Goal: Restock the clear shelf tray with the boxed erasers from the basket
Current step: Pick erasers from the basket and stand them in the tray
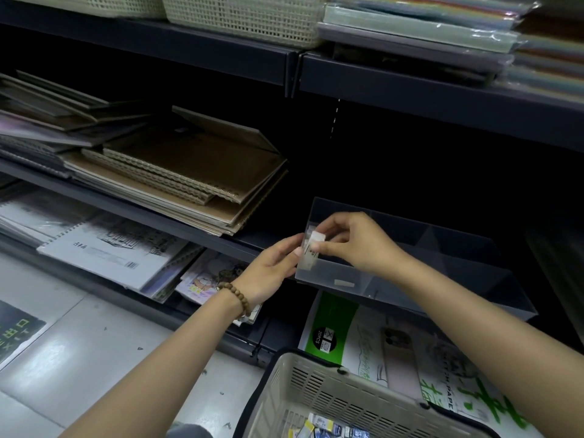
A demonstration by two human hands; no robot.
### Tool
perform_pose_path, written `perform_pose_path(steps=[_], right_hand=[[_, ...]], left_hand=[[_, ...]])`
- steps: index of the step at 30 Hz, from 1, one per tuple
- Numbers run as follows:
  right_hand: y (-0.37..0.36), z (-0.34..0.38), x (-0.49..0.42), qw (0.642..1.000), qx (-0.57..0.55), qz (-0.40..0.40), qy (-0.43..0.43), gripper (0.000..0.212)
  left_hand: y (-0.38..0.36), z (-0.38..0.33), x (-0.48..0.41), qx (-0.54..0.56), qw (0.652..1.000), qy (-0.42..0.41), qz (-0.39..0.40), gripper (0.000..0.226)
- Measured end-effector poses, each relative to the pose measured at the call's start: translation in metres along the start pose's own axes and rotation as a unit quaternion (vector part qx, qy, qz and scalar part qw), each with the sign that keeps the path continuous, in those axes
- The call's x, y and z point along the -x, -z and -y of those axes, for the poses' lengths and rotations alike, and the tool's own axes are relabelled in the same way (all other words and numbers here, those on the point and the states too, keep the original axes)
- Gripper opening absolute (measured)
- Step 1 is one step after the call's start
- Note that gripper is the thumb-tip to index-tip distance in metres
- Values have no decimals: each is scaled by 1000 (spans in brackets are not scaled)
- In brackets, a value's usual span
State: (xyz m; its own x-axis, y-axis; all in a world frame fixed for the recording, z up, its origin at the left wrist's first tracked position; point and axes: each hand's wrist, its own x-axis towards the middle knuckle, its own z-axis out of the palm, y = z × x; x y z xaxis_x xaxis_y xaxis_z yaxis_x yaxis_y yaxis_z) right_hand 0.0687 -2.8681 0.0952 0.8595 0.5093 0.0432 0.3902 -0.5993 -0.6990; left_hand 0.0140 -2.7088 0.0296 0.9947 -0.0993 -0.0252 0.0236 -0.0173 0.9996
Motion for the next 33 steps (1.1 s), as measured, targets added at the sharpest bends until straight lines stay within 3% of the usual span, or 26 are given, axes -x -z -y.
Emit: perform_pose_path(steps=[8,15,20,24,33], right_hand=[[-4,-5,10,993,-114,18,-16,27],[8,-13,8,986,-150,38,-66,33],[9,-10,5,979,-106,99,-142,32],[3,-5,4,976,-97,146,-126,35],[-3,-10,6,982,-25,146,-116,36]], left_hand=[[-8,-9,-10,30,995,75,-52,65],[-7,-10,-17,29,988,131,-71,48],[-9,-9,-21,49,986,132,-89,48],[-11,-6,-24,30,986,125,-106,43],[-13,-6,-26,16,985,122,-125,42]])
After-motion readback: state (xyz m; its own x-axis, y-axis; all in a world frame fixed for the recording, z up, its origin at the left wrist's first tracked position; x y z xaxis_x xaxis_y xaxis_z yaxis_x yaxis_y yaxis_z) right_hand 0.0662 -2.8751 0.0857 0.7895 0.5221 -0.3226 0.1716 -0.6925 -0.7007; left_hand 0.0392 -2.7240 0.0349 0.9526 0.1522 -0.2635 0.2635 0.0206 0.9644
